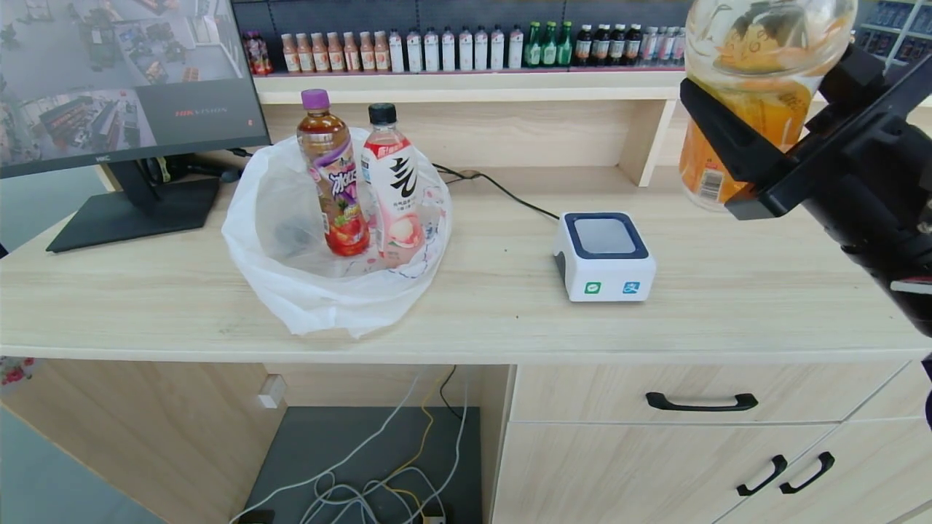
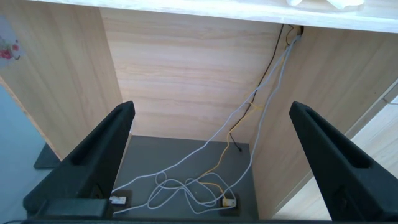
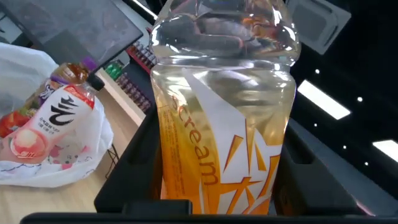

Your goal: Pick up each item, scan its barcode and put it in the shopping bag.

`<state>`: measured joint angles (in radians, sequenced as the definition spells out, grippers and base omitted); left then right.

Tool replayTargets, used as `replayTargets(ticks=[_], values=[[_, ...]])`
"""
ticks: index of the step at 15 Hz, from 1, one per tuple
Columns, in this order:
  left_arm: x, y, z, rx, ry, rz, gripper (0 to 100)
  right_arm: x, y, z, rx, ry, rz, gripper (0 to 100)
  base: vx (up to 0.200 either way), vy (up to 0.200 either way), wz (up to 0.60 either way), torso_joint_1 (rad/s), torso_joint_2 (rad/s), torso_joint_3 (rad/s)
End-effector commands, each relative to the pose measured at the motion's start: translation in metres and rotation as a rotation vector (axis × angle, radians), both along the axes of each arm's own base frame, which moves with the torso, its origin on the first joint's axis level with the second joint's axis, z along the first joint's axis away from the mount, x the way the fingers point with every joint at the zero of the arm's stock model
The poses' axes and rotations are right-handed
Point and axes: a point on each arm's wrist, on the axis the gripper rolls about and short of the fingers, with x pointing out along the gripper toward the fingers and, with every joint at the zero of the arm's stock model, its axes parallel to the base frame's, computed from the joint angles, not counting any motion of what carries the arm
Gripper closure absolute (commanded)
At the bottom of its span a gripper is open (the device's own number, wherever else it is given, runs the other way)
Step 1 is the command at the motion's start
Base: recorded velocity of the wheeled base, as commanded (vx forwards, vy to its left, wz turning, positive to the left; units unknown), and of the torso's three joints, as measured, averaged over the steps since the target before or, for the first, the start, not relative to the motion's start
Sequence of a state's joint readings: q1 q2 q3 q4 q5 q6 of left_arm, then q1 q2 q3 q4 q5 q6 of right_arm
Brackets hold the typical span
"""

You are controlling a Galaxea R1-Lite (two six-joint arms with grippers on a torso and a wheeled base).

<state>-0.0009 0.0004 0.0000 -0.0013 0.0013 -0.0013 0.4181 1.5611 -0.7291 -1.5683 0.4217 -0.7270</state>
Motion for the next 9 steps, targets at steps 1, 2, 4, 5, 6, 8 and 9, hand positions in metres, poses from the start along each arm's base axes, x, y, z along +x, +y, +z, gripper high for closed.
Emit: replayTargets(ticks=[1, 2, 4, 5, 6, 8, 9], values=[[0.0, 0.0, 0.0, 0.0, -0.001, 0.001, 0, -0.006, 0.0, -0.005, 0.039, 0.06, 0.014, 100, 0.0, 0.0, 0.0, 0.0, 0.0, 0.0], [0.0, 0.0, 0.0, 0.0, -0.001, 0.001, 0, -0.006, 0.0, -0.006, 0.068, 0.091, 0.02, 100, 0.0, 0.0, 0.0, 0.0, 0.0, 0.0], [0.0, 0.0, 0.0, 0.0, -0.001, 0.001, 0, -0.009, -0.002, -0.011, 0.218, 0.241, 0.046, 100, 0.0, 0.0, 0.0, 0.0, 0.0, 0.0], [0.0, 0.0, 0.0, 0.0, -0.001, 0.001, 0, -0.009, -0.002, -0.02, 0.239, 0.308, 0.076, 100, 0.0, 0.0, 0.0, 0.0, 0.0, 0.0], [0.0, 0.0, 0.0, 0.0, -0.001, 0.0, 0, -0.009, -0.003, -0.027, 0.253, 0.361, 0.086, 100, 0.0, 0.0, 0.0, 0.0, 0.0, 0.0], [0.0, 0.0, 0.0, 0.0, -0.001, 0.0, 0, -0.011, -0.007, -0.049, 0.265, 0.477, 0.081, 100, 0.0, 0.0, 0.0, 0.0, 0.0, 0.0], [0.0, 0.0, 0.0, 0.0, -0.001, 0.0, 0, -0.011, -0.007, -0.049, 0.265, 0.477, 0.081, 100, 0.0, 0.0, 0.0, 0.0, 0.0, 0.0]])
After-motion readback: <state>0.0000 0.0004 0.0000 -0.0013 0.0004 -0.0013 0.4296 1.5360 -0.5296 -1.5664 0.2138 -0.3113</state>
